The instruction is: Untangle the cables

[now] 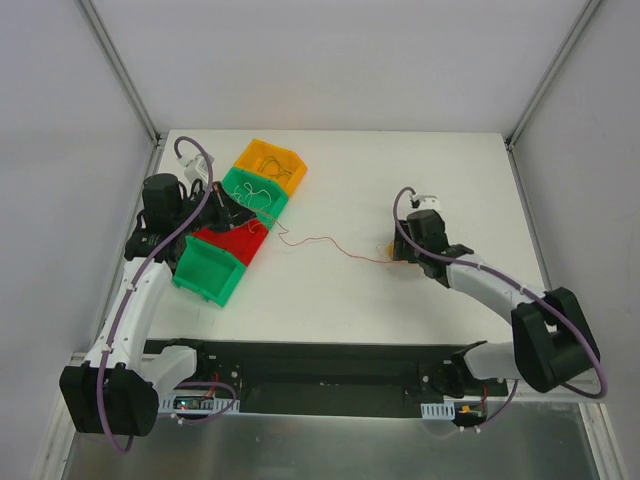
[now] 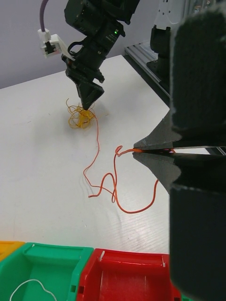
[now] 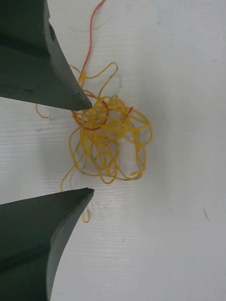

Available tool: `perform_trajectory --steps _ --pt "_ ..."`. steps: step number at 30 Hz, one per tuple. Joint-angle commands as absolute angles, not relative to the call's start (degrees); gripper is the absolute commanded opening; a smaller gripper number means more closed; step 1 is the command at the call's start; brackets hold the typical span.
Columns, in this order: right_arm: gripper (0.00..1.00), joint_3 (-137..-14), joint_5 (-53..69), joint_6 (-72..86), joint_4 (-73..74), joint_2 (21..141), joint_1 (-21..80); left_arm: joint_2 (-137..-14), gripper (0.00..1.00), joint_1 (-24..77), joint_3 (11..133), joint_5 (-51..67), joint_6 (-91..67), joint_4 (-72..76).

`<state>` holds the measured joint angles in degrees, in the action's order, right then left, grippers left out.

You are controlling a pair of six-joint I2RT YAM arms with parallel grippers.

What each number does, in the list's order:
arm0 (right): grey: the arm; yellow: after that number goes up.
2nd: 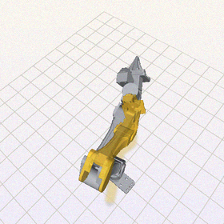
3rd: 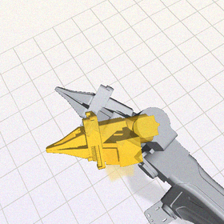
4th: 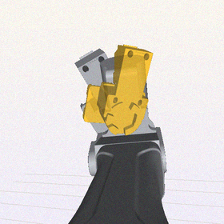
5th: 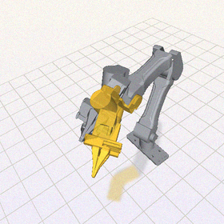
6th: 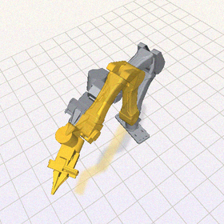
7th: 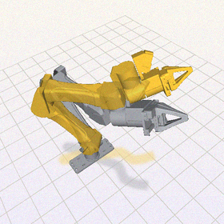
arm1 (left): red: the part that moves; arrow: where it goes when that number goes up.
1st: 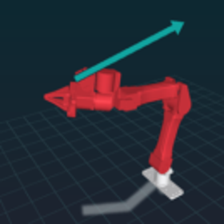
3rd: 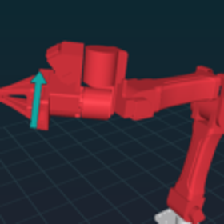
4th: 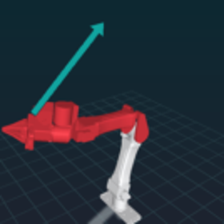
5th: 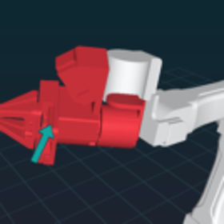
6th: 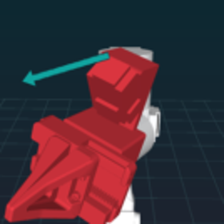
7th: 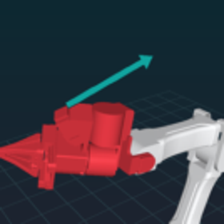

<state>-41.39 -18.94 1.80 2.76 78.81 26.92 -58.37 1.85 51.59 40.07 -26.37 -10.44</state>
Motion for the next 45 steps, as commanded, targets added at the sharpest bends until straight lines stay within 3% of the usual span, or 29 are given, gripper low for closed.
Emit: perform_trajectory --steps 1,7,16,27,35,40,45 --pt "0.72 -34.82 -13.46 3.69 -3.34 70.41 24.79 -57.22 0.00 2.02 51.68 41.40 -26.46 -8.44" --pt "0.77 -27.00 -5.92 10.54 -7.01 62.50 15.05 -57.83 0.00 2.02 52.29 41.66 -26.72 -8.44" --pt "0.71 -30.41 3.78 12.22 -13.62 75.40 12.66 -57.92 0.00 2.11 51.86 42.19 -26.54 -8.35" --pt "0.67 -34.89 -7.29 12.83 -8.70 79.63 15.12 -56.69 0.00 2.20 51.77 42.98 -26.63 -8.35" --pt "0.73 -29.44 -9.22 19.59 -15.03 69.52 14.15 -57.39 0.00 2.20 52.38 42.98 -26.81 -8.26" --pt "0.78 -39.09 -7.57 24.69 -6.17 78.55 13.89 -58.27 0.00 2.20 52.82 42.63 -27.07 -8.26" --pt "0.73 -45.00 -4.14 28.56 -1.40 87.44 14.32 -58.45 0.00 2.37 53.00 42.28 -27.33 -8.26"
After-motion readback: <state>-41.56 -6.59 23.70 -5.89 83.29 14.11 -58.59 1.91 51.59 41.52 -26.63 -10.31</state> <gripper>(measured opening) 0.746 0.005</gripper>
